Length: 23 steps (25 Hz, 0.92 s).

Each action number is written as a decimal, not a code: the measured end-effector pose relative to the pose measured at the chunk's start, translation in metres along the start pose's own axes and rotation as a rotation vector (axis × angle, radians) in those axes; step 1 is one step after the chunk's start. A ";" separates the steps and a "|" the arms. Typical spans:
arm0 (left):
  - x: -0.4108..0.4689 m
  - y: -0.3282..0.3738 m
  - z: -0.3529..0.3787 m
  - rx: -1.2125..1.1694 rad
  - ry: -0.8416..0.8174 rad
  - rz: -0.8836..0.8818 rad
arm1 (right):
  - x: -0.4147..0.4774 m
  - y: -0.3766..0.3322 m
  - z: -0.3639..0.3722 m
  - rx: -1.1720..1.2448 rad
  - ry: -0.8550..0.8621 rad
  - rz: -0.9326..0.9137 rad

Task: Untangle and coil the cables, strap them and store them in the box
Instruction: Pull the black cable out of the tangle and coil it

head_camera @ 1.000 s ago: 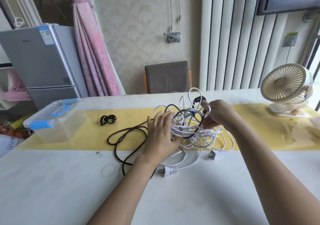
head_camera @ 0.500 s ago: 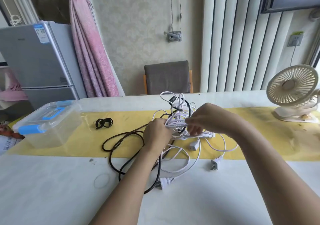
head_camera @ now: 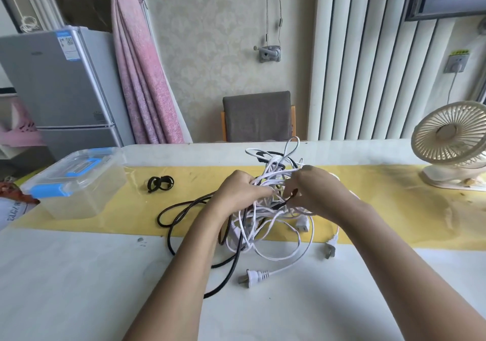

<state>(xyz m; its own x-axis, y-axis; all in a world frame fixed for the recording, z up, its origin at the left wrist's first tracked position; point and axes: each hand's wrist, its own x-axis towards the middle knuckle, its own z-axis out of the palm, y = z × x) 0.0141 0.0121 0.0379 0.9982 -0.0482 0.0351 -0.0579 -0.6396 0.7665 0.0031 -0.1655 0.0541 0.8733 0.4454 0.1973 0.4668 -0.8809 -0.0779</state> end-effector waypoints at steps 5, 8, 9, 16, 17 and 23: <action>-0.005 -0.014 0.010 0.042 0.036 0.145 | 0.003 0.004 0.000 0.079 -0.033 -0.037; 0.004 -0.026 0.016 0.262 0.051 0.164 | -0.003 0.009 -0.016 0.404 -0.010 -0.051; 0.006 -0.029 0.016 0.294 0.033 0.164 | -0.006 0.012 -0.024 0.576 -0.004 -0.048; 0.006 -0.043 0.022 0.229 0.332 0.265 | -0.018 0.052 -0.049 1.049 0.496 0.293; 0.005 -0.042 0.022 0.240 0.319 0.308 | -0.018 0.056 -0.047 1.023 0.481 0.355; -0.013 -0.018 0.019 0.215 -0.198 0.377 | -0.022 0.056 -0.045 0.835 0.021 0.346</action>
<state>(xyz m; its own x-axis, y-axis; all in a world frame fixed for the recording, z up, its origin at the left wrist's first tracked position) 0.0019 0.0097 0.0113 0.8864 -0.4392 0.1466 -0.4380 -0.6929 0.5728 0.0037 -0.2313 0.0890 0.9848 0.1669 0.0478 0.1344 -0.5588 -0.8183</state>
